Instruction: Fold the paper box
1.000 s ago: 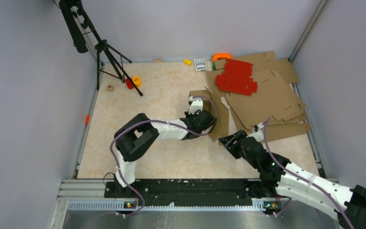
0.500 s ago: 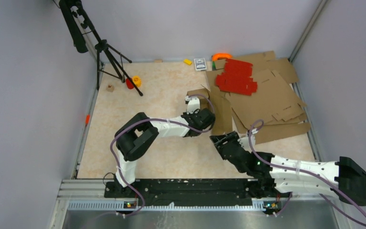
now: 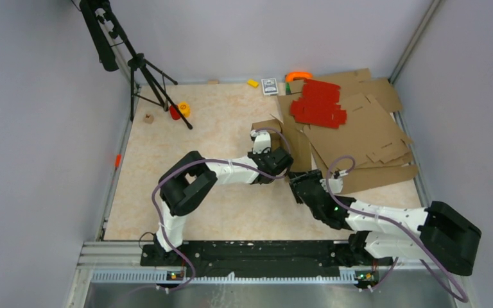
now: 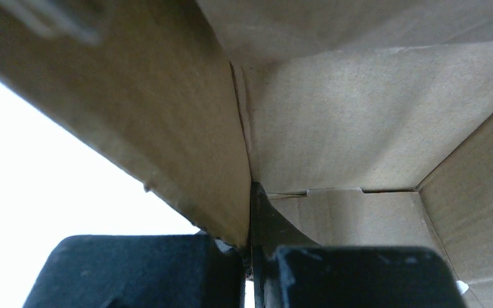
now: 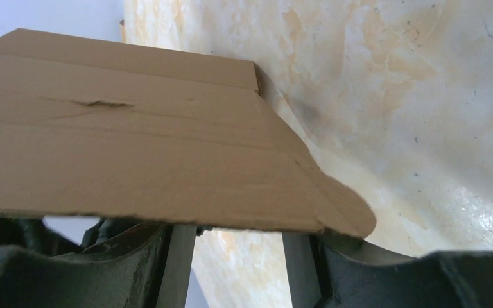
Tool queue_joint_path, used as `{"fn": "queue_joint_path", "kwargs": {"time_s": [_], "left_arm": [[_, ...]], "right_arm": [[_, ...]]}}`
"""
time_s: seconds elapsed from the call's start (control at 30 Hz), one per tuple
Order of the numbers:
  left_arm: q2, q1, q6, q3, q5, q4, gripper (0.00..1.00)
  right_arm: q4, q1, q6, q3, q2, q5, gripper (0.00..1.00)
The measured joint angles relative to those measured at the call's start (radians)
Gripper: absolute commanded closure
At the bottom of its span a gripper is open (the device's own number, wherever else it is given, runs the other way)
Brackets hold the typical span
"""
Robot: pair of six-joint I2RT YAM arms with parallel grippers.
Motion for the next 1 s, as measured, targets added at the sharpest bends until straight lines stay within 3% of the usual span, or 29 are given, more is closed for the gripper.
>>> {"fn": "queue_joint_path", "kwargs": {"time_s": [0.67,0.8,1.0], "left_arm": [[0.018,-0.003,0.011,0.024,-0.011,-0.010,1.00],[0.018,-0.003,0.021,0.024,-0.011,-0.007,1.00],[0.018,-0.003,0.030,0.024,-0.011,-0.004,1.00]], "right_arm": [[0.231,-0.220,-0.012,0.002,0.220,-0.311,0.55],[0.204,-0.241,-0.066,-0.005,0.148,-0.334,0.54],[0.021,-0.251,-0.173,-0.007,-0.131,-0.336,0.52]]}}
